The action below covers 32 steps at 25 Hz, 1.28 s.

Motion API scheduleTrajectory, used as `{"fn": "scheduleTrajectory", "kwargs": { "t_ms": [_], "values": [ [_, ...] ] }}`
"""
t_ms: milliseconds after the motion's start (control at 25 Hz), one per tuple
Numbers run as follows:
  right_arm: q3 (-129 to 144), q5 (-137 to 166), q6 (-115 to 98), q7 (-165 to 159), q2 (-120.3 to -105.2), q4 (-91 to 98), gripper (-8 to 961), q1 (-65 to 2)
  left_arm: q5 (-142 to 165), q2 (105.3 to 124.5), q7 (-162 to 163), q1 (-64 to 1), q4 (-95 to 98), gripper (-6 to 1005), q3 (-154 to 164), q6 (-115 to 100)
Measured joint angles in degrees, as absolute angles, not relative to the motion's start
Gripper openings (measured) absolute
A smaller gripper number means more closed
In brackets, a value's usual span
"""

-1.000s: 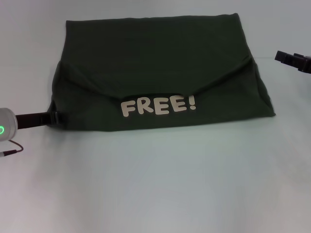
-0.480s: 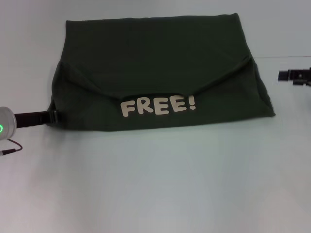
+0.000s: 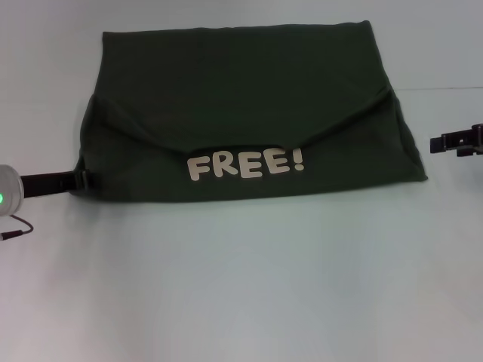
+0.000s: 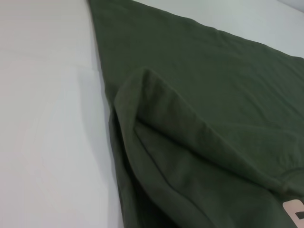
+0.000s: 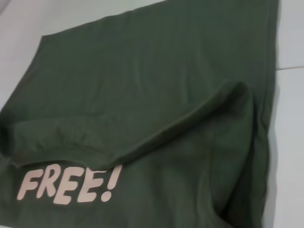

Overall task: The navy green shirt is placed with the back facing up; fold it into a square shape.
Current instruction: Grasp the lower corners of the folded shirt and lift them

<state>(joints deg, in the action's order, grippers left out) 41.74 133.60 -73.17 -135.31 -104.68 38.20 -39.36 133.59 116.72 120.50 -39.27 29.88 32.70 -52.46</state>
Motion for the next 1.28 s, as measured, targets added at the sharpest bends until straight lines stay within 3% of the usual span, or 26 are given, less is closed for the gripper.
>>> {"fn": "scheduleTrajectory", "kwargs": {
  "t_ms": [480, 760, 1280],
  "values": [
    [43.7, 133.9, -64.5, -131.7, -106.31, 32.3, 709, -41.6, 133.6, 116.71, 120.5, -39.5, 29.9, 41, 33.0, -52.0],
    [46.2, 134.0, -58.8, -130.2, -108.44, 31.7, 708, -42.9, 133.6, 116.71, 120.5, -39.6, 29.9, 41, 33.1, -52.0],
    [50.9, 134.1, -51.8, -130.1, -110.74, 29.2, 707, -44.7, 133.6, 116.72, 120.5, -39.8, 29.9, 42, 33.1, -51.9]
  ]
}}
